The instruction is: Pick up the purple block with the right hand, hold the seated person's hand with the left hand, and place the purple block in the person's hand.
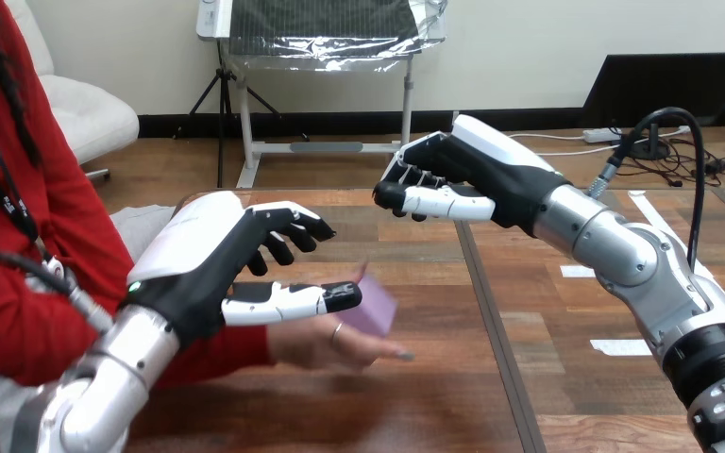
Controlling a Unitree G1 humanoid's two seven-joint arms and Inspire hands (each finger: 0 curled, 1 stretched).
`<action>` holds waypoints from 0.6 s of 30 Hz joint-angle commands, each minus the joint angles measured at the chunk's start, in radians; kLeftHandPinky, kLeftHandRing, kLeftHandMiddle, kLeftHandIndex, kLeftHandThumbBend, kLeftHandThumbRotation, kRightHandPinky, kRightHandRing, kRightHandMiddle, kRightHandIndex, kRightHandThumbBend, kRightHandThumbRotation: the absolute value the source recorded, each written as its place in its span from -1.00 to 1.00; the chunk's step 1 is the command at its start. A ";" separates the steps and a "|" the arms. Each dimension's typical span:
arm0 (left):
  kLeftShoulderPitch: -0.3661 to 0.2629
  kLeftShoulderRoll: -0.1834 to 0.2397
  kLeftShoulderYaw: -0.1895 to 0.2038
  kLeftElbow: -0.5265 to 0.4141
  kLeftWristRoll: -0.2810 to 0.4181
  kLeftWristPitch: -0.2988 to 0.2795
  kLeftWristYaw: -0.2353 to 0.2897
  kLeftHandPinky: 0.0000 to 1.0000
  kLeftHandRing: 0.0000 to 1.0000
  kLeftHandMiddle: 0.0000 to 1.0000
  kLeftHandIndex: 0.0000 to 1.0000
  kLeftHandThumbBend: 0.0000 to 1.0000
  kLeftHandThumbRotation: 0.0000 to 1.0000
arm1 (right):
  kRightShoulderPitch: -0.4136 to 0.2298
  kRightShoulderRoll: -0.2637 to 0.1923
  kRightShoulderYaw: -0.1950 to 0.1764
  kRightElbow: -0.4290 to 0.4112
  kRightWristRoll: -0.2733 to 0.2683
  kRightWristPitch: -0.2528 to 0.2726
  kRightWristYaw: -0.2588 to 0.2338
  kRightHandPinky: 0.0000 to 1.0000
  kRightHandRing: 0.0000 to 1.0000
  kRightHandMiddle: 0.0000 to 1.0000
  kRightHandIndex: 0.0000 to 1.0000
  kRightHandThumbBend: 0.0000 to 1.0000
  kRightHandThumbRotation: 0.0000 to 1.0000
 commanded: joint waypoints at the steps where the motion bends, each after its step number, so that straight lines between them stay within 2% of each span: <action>1: 0.015 -0.029 0.033 -0.060 0.003 -0.045 0.076 0.06 0.27 0.37 0.36 0.59 0.48 | -0.004 -0.034 -0.046 -0.010 0.032 -0.017 -0.002 -0.11 -0.01 0.09 0.13 0.86 1.00; 4: 0.050 -0.046 0.036 -0.077 0.003 -0.052 0.107 0.07 0.29 0.39 0.36 0.55 0.45 | 0.008 -0.039 -0.051 -0.027 0.042 -0.008 0.009 -0.11 0.00 0.10 0.14 0.86 1.00; 12: 0.157 -0.097 0.041 -0.102 -0.010 -0.130 0.207 0.11 0.35 0.44 0.39 0.41 0.40 | 0.047 -0.052 -0.068 -0.046 0.069 -0.034 0.016 -0.11 0.03 0.14 0.18 0.77 1.00; 16: 0.211 -0.119 0.040 -0.117 -0.028 -0.169 0.234 0.15 0.40 0.48 0.40 0.37 0.41 | 0.071 -0.056 -0.077 -0.060 0.084 -0.039 0.023 -0.10 0.06 0.18 0.21 0.69 1.00; 18: 0.247 -0.132 0.039 -0.125 -0.059 -0.204 0.241 0.17 0.42 0.50 0.41 0.36 0.41 | 0.091 -0.051 -0.091 -0.065 0.112 -0.043 0.036 -0.09 0.08 0.20 0.23 0.66 1.00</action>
